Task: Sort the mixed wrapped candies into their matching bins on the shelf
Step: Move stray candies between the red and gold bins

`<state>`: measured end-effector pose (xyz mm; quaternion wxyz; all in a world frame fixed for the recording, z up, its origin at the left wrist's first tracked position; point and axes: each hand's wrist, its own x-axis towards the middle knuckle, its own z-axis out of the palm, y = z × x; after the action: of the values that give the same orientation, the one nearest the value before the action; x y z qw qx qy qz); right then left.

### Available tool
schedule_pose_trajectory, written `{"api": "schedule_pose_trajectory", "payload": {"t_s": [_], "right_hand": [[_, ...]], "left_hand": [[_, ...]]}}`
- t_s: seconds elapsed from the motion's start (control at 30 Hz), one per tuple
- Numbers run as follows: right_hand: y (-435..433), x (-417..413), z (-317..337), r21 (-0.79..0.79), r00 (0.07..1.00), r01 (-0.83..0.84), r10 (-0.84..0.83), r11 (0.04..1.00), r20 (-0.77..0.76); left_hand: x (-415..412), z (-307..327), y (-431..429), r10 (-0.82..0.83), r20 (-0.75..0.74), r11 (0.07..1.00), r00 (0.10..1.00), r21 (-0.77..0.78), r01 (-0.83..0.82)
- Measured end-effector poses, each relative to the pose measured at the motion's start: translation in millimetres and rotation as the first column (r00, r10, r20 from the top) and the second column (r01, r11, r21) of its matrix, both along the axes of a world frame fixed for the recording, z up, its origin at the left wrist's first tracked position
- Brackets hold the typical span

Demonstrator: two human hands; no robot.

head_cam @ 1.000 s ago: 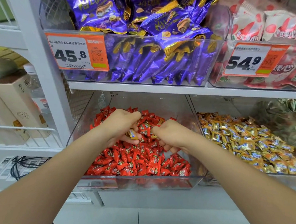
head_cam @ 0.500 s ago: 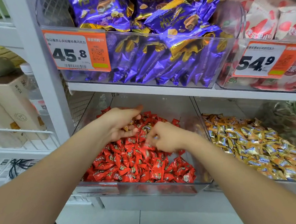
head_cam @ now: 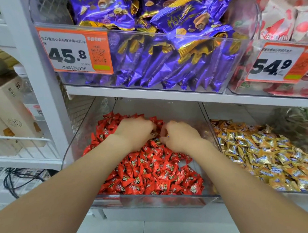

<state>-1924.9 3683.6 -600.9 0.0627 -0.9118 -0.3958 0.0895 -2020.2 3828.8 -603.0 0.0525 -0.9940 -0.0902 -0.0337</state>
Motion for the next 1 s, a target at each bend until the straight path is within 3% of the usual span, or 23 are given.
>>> {"api": "schedule_pose_trajectory", "payload": {"t_s": [0.17,0.43,0.63,0.7,0.83,1.0], "right_hand": [[11.6,-4.3,-17.4,-0.038,0.997,-0.072,0.072,0.997,-0.019],[24.3,1.5,-29.8,-0.001,0.985,-0.143,0.142,0.99,-0.093],[26.2,-2.7,-29.2,0.004,0.993,-0.093,0.093,0.996,-0.072],[26.2,-1.5,-27.7,-0.016,0.995,-0.071,0.069,0.997,-0.072],[26.7,-1.2,-10.0,0.047,0.987,0.003,0.005,0.999,-0.158],[22.2,-5.1,16.4,0.183,0.962,0.084,-0.032,0.98,-0.272]], "left_hand": [[3.2,-2.0,8.9,0.032,-0.139,0.994,0.99,0.104,-0.018],[7.4,1.8,17.7,0.083,-0.268,0.996,0.96,-0.016,-0.09],[-0.8,7.5,25.9,0.042,-0.284,0.988,0.958,-0.129,-0.082],[-6.1,8.9,30.1,0.05,-0.225,0.973,0.973,-0.207,-0.098],[-22.6,13.7,38.3,0.091,-0.041,0.884,0.995,-0.458,-0.1],[-38.4,19.4,38.1,0.263,0.083,0.64,0.961,-0.76,-0.11]]}}
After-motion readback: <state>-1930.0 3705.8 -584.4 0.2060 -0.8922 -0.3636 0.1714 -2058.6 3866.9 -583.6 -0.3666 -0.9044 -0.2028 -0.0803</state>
